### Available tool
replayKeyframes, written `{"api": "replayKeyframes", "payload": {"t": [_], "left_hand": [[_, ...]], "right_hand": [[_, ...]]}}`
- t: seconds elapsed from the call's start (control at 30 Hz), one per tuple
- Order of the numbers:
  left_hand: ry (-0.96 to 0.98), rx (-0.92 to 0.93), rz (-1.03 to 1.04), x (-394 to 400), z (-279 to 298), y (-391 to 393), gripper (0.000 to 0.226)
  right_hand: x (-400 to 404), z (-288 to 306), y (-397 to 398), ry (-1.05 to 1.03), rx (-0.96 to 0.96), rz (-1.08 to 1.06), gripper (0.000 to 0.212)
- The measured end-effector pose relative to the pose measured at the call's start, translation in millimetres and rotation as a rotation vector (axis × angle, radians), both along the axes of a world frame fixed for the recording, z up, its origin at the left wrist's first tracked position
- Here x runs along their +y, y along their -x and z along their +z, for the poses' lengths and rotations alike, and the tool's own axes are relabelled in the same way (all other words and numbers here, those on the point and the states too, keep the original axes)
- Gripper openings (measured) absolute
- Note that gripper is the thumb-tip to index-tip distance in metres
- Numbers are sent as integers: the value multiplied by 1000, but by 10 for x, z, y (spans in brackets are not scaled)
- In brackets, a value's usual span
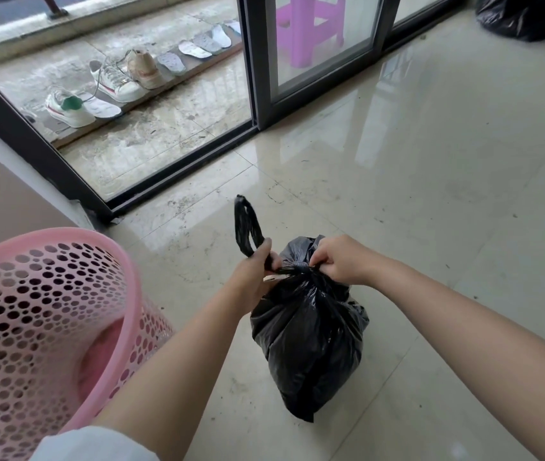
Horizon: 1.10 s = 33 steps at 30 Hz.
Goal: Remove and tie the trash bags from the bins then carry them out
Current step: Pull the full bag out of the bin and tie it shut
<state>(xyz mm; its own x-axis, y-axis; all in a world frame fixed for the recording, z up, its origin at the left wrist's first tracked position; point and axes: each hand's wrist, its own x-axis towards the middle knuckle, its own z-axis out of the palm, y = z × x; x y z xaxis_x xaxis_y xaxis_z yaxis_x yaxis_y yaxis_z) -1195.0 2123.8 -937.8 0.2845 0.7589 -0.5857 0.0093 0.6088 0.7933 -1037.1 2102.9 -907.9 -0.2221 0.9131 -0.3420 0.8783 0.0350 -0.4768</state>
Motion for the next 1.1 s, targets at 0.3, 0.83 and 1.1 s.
{"api": "replayKeyframes", "payload": {"t": [0.3, 0.83, 1.1], "left_hand": [[30, 381, 15, 47, -4, 50, 48], [-55, 206, 76, 130, 267, 139, 20], [-184, 469, -42, 14, 1356, -506, 12]], "right_hand": [[-116, -96, -219, -98, -141, 8, 31], [-63, -239, -313, -19, -141, -40, 31], [-427, 519, -554, 68, -123, -265, 29]]}}
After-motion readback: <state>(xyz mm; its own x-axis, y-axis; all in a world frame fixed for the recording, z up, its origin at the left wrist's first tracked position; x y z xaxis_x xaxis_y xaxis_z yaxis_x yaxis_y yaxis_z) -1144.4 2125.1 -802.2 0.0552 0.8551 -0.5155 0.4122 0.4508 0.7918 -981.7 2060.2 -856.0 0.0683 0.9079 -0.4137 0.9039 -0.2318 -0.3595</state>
